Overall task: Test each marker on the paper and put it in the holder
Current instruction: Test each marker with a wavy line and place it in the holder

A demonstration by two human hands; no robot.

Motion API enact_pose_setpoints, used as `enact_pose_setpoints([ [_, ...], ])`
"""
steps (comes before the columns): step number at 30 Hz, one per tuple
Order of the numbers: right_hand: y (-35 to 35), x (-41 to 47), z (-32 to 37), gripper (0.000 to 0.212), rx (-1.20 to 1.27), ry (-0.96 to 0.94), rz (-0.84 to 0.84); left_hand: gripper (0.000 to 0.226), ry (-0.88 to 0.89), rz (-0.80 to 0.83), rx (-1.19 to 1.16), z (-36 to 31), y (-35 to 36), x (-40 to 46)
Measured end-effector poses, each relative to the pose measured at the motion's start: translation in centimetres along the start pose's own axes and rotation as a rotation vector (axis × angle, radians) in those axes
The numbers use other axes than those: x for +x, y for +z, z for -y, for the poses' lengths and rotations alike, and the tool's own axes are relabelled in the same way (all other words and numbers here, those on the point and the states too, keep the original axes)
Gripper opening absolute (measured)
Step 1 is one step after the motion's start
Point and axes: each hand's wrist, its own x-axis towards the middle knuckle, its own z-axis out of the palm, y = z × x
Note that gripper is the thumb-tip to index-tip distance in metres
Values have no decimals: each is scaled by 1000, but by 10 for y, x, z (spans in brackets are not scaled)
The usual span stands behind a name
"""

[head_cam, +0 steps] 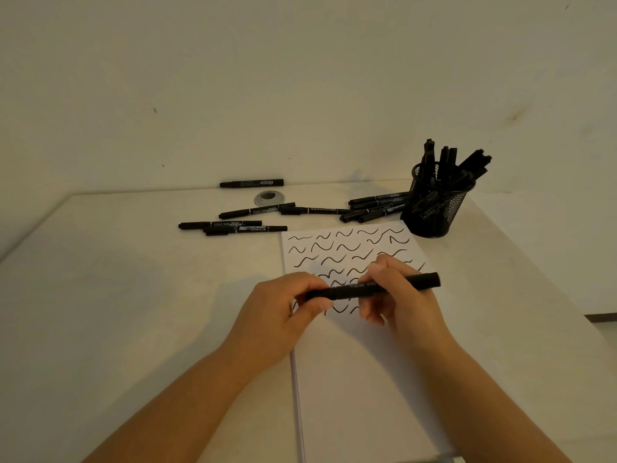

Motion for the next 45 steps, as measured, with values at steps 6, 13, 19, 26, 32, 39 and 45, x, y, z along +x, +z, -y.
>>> enact_pose_setpoints([
  [6, 3, 2, -6, 28, 37, -18, -16, 28, 138, -53, 162, -10, 4, -1],
  [13, 5, 0, -12, 27, 72, -67, -40, 32, 154, -71, 156, -17, 6, -3],
  [19, 6, -4, -10, 30, 27, -166, -35, 25, -11, 57, -89, -15, 8, -6],
  [26, 5, -4, -9, 25, 42, -185, -24, 15, -73, 150, -209, -15, 5, -3],
  [32, 0, -1, 0, 21, -45, -137, -61, 8, -40, 30, -157, -9, -2, 0],
  [39, -15, 4, 9, 20, -437, -72, -82, 18, -175, -216, -236, 2, -19, 5],
  [45, 2, 7, 26, 11, -870, -217, 179, 4, -117, -174, -211, -7, -28, 22],
])
